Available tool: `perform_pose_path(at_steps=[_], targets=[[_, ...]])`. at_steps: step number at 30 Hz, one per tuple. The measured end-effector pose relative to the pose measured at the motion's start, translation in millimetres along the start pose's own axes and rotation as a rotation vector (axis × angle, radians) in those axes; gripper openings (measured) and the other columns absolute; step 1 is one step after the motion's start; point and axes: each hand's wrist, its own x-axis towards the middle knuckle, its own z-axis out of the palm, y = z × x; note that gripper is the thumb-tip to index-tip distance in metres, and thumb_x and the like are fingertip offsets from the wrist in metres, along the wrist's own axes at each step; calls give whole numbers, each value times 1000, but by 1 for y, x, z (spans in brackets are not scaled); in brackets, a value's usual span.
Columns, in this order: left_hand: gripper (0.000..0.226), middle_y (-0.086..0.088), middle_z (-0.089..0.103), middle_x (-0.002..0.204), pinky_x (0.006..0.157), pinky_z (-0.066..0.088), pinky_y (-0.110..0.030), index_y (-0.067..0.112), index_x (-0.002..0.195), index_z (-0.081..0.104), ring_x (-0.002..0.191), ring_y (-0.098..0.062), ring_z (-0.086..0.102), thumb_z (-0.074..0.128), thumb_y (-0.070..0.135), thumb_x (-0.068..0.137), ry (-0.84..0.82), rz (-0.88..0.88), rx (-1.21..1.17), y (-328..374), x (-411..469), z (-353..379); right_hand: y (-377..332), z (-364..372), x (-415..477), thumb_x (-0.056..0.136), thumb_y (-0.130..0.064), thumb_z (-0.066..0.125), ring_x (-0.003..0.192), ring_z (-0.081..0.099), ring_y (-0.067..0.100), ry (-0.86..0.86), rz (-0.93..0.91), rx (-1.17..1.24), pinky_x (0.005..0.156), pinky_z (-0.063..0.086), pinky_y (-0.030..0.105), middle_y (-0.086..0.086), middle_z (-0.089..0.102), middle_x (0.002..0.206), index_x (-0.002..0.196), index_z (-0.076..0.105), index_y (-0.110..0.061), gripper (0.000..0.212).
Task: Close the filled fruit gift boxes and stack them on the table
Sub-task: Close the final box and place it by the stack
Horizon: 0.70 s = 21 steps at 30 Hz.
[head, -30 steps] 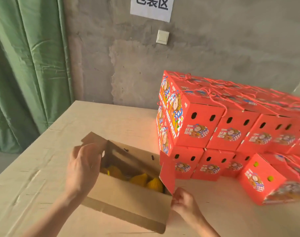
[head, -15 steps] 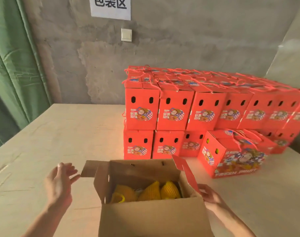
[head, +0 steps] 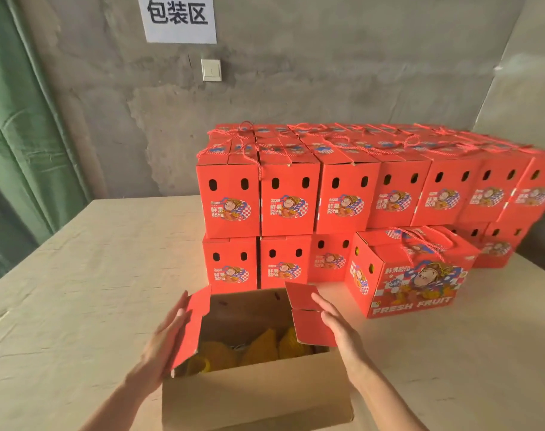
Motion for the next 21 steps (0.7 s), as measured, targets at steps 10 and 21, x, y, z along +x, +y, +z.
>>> perform_pose_path(at_steps=[10, 21], targets=[[45, 3, 60, 121, 65, 54, -31, 50, 129, 41, 86, -18, 65, 53, 23, 96, -62, 42, 97, -19, -5, -5, 9, 5, -28, 99, -15, 44, 116, 45, -6, 171, -39, -170, 80, 34, -2, -27, 51, 122, 107, 62, -37, 30], [52, -9, 44, 128, 49, 40, -10, 38, 140, 32, 86, -10, 52, 47, 13, 96, -15, 239, 398, -37, 20, -10, -22, -35, -38, 97, 1, 41, 133, 23, -16, -164, -166, -925, 105, 21, 3, -28, 29, 146, 133, 42, -39, 54]])
